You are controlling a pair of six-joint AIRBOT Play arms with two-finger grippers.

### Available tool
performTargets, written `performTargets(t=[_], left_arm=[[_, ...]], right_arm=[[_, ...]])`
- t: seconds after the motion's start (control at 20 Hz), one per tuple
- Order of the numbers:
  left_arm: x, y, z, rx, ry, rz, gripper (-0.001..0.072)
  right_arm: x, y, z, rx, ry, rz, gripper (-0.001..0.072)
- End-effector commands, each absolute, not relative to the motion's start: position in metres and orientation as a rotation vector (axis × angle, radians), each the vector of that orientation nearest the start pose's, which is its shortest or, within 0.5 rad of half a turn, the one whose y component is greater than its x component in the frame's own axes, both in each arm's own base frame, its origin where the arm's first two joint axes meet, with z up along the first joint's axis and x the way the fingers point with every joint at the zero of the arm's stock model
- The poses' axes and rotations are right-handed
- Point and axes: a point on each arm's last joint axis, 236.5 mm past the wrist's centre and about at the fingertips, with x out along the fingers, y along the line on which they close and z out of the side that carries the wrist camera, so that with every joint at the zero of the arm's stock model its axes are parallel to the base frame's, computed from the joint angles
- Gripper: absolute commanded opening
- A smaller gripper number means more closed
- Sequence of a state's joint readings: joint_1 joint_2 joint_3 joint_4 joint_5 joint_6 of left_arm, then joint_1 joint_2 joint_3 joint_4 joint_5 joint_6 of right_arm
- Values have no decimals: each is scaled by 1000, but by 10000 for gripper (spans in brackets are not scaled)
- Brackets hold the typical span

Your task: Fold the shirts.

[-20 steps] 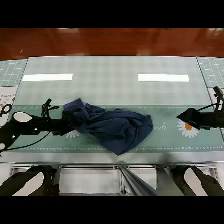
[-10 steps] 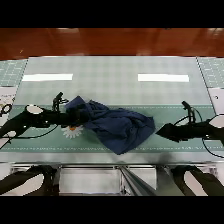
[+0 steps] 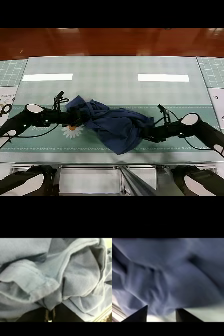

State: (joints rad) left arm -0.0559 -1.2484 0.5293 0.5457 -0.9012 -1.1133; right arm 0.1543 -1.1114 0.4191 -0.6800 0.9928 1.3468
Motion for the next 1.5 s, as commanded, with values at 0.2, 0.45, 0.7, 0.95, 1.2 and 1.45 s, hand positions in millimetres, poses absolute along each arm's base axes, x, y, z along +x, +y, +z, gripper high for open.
performTargets(t=[0.2, 0.45, 0.7, 0.95, 1.2, 1.45], left_arm=[[274, -174, -91, -729, 1376, -455, 24], [280, -172, -72, -730, 1343, -496, 23], [343, -120, 75, -666, 920, -526, 23], [337, -97, 284, -497, 432, -533, 23], [256, -115, 424, -287, 117, -573, 23], [184, -133, 428, -157, 149, -571, 23]], right_arm=[[217, 244, -115, 711, 1567, 469, 405], [254, 263, -69, 629, 1454, 649, 30], [350, 203, 74, 470, 1097, 640, 29], [369, 148, 286, 220, 638, 568, 29], [288, 118, 417, 57, 311, 490, 29], [202, 54, 443, -13, 207, 240, 29]])
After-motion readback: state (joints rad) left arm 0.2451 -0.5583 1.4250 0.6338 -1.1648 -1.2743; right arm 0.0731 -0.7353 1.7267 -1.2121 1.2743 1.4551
